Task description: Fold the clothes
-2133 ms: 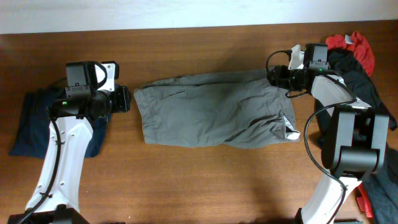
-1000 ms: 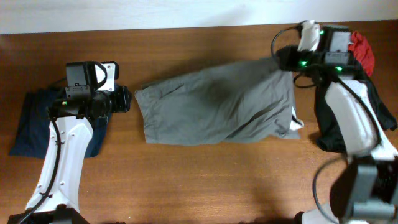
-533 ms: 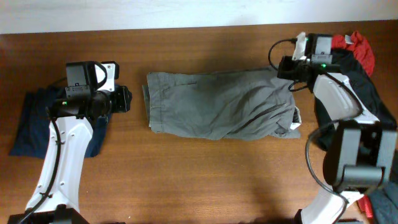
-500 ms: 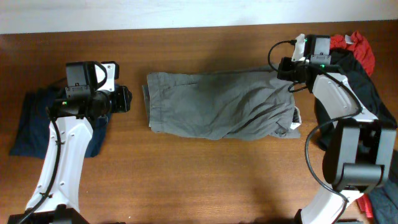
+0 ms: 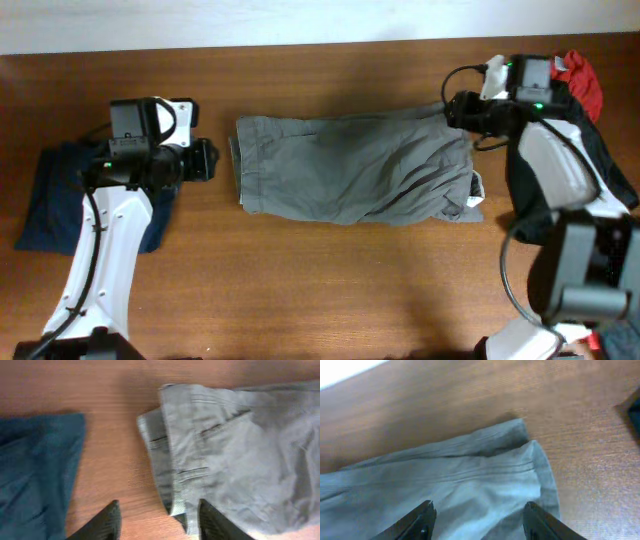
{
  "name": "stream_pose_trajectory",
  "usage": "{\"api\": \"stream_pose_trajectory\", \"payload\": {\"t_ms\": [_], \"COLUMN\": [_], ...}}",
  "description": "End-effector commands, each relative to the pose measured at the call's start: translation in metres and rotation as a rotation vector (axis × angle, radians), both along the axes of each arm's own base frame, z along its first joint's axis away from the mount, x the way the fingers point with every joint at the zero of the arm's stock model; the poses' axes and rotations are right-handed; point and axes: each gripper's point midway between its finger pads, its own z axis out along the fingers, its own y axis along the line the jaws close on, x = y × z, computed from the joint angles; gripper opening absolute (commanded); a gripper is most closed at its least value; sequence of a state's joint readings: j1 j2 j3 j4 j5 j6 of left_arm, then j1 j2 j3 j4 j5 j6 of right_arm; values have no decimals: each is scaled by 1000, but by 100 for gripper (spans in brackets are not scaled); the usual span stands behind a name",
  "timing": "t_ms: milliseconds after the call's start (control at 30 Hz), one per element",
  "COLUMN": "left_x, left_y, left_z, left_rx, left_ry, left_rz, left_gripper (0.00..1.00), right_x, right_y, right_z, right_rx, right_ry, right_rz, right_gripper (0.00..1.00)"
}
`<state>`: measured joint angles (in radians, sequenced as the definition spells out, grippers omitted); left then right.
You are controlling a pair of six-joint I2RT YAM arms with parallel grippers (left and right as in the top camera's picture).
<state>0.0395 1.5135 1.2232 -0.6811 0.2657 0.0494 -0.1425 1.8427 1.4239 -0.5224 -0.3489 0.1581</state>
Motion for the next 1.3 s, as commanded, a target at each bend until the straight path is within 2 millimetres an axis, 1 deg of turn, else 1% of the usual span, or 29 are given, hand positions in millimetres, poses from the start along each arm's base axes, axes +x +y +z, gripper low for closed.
{"api": "stream_pose_trajectory", "payload": {"t_ms": [0,100,200,233,267,300,400,500,567,600,633,667,700,733,833,1000,1100,1200,1233,1267], "left_x": [11,26,37,40,42,44,45,46,44,43,42,42,41,41,36,26,19,18,19,20], "left_y": [-27,-43,-53,-53,-53,-54,-61,-62,-63,-63,-64,-64,-65,-66,-63,-41,-36,-28,-26,-24], "left_z": [-12,-26,-49,-58,-68,-77,-97,-113,-120,-122,-122,-122,-121,-120,-122,-135,-138,-134,-132,-131], "left_rx": [-87,-171,-237,-248,-256,-262,-306,-321,-330,-333,-338,-339,-345,-353,-357,-294,-299,-302,-302,-302], "left_ry": [4,-4,18,36,54,69,102,129,151,158,160,161,162,164,188,260,296,297,291,284], "left_rz": [-116,-172,-198,-187,-177,-177,-197,-199,-192,-192,-194,-195,-198,-201,-189,-115,-94,-77,-71,-68], "left_gripper": [56,59,59,59,59,59,59,57,45,36,25,11,4,1,0,1,0,0,2,19], "right_x": [-9,-22,-37,-42,-47,-53,-70,-79,-82,-82,-83,-83,-83,-83,-84,-89,-93,-95,-95,-95], "right_y": [19,32,50,57,65,72,91,98,99,100,102,104,105,105,103,101,98,90,89,89], "right_z": [60,72,79,79,80,78,69,57,51,49,49,48,48,47,41,19,-6,-35,-47,-55], "right_rx": [98,151,240,269,292,304,282,219,179,170,165,156,150,141,107,77,98,74,76,78], "right_ry": [-107,-101,-75,-59,-47,-33,18,78,100,105,107,109,109,111,130,191,277,369,402,420], "right_rz": [70,119,180,203,238,269,356,361,355,357,361,363,366,365,343,323,272,203,193,192], "right_gripper": [63,64,63,62,58,55,50,50,50,50,50,50,50,50,50,50,50,49,48,47]}}
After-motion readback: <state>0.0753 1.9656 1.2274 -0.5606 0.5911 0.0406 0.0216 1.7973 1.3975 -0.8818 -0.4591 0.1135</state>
